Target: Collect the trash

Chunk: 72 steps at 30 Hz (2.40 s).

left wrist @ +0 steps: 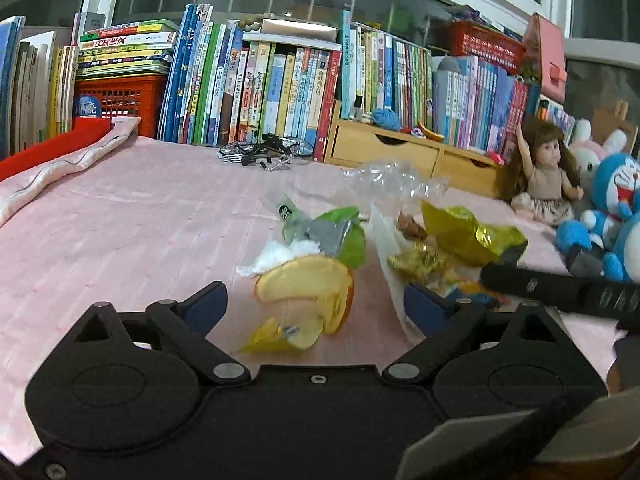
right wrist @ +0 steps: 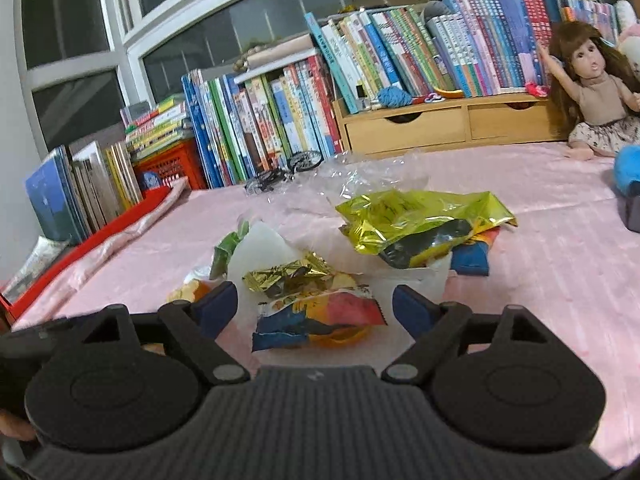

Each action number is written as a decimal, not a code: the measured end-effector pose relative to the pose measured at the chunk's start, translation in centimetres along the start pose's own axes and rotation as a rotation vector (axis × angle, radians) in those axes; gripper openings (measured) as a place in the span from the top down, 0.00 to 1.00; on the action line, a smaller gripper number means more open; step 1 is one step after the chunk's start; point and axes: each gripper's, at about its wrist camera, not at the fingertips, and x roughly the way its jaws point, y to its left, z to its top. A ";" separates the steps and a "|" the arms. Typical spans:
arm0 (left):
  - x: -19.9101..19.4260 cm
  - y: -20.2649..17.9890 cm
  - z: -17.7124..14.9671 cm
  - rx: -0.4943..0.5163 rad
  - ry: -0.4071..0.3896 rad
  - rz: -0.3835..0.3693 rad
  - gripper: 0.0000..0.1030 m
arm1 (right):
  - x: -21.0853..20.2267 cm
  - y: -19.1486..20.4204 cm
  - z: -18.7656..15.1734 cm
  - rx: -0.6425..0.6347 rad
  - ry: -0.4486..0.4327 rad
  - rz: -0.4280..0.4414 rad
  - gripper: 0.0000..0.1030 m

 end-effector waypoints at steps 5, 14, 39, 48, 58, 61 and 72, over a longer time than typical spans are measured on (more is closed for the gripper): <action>1.6 -0.8 0.5 0.051 0.034 -0.027 0.52 | 2.0 0.0 0.1 -0.004 0.045 0.010 0.16; 3.1 -1.5 -0.2 0.052 0.068 -0.047 0.93 | 3.3 0.6 -0.1 -0.048 0.084 -0.021 0.45; 1.9 -1.1 -0.4 0.085 0.026 0.005 0.55 | 2.2 2.7 -1.8 -0.175 0.058 -0.069 0.27; 2.7 -2.0 -0.7 0.098 0.029 -0.008 0.94 | 0.1 2.3 -1.8 -0.147 0.001 -0.061 0.55; -0.8 -2.6 0.0 0.128 -0.066 -0.023 0.95 | -1.8 1.5 -1.3 -0.092 -0.052 -0.033 0.77; -2.1 -2.3 0.4 0.116 -0.087 -0.046 0.95 | -2.5 1.5 -1.2 -0.085 -0.067 -0.028 0.77; -7.5 -1.8 0.0 0.140 -0.180 -0.099 0.95 | -5.2 1.3 -1.5 -0.064 -0.102 -0.007 0.77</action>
